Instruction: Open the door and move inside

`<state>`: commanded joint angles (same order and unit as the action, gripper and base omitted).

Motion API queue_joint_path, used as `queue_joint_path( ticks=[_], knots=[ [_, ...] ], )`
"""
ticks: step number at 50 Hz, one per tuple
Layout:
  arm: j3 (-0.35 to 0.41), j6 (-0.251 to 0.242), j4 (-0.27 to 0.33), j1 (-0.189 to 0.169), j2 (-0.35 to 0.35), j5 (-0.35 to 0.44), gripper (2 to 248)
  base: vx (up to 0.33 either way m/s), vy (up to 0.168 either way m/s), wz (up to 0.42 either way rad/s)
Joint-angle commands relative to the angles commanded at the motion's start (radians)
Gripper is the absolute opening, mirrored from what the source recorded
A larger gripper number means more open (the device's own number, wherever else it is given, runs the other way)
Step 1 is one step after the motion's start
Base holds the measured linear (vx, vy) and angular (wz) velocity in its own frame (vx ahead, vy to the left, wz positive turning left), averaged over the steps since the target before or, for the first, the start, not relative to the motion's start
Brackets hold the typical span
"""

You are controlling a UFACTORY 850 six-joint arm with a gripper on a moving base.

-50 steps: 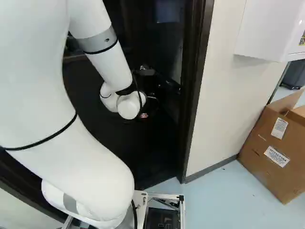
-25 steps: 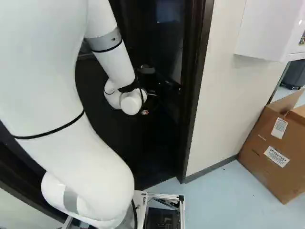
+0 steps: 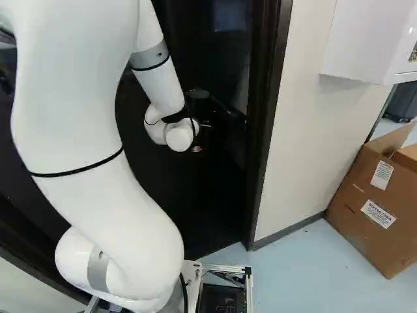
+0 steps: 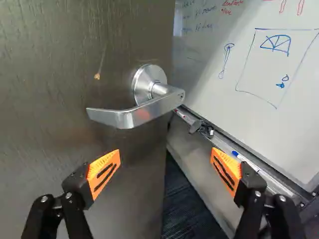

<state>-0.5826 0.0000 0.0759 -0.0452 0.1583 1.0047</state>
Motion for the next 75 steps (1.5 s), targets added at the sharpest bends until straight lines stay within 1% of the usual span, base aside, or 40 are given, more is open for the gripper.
queue_joint_path(
  ticks=[11, 21, 36, 75],
  knots=[
    [-0.03, 0.0, -0.002, 0.018, 0.027, 0.0, 247, 0.0, 0.0, 0.0],
    [-0.054, 0.0, -0.023, 0.035, 0.048, 0.0, 247, 0.0, 0.0, 0.0],
    [-0.088, 0.0, -0.065, 0.067, 0.078, 0.0, 247, 0.0, 0.0, 0.0],
    [-0.18, 0.0, -0.197, 0.173, 0.157, 0.0, 247, 0.0, 0.0, 0.0]
  ],
)
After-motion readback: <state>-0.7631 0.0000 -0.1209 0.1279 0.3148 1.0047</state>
